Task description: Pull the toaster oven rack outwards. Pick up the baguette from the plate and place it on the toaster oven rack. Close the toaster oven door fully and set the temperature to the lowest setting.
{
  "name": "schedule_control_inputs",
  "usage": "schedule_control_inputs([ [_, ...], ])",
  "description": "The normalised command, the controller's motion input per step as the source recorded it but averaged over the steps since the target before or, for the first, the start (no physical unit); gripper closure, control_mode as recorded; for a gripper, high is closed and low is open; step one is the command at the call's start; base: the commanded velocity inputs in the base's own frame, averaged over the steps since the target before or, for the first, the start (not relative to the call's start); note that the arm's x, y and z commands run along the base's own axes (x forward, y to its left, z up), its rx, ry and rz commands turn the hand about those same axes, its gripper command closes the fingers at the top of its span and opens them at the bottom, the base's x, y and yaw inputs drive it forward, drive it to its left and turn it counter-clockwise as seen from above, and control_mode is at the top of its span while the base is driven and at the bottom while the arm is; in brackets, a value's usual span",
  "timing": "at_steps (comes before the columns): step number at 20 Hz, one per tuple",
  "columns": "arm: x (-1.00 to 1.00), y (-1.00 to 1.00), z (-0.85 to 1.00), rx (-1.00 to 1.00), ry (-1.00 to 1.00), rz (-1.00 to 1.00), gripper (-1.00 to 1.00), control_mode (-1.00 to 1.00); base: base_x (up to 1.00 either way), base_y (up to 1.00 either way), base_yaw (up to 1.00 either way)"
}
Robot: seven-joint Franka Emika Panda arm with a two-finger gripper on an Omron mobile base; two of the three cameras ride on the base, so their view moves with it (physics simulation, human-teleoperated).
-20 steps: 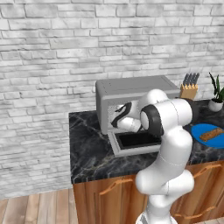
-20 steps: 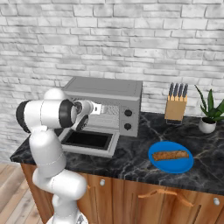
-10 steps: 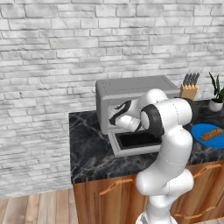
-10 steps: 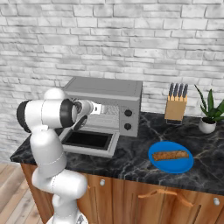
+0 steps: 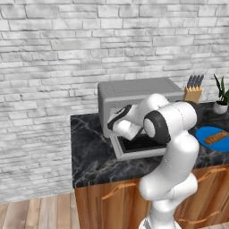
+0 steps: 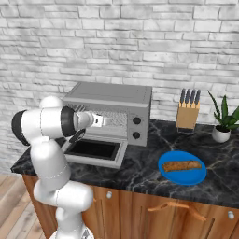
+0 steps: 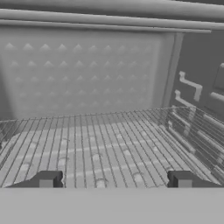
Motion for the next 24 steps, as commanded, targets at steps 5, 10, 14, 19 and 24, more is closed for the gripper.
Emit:
schedule_control_inputs([
  [5, -0.77, 0.23, -0.25, 0.1, 0.51, 0.01, -1.0, -1.0, 0.0, 0.0, 0.0],
  [10, -0.78, 0.21, -0.15, 0.08, 0.59, 0.02, -1.0, -1.0, 0.0, 0.0, 0.0],
  [14, -0.87, 0.19, -0.14, 0.06, 0.62, 0.01, -1.0, -1.0, 0.0, 0.0, 0.0],
  [19, -0.98, 0.14, -0.08, 0.08, 0.65, 0.0, -1.0, -1.0, 0.0, 0.0, 0.0],
  [24, -1.0, 0.03, 0.02, 0.08, 0.52, 0.0, -1.0, -1.0, 0.0, 0.0, 0.0],
])
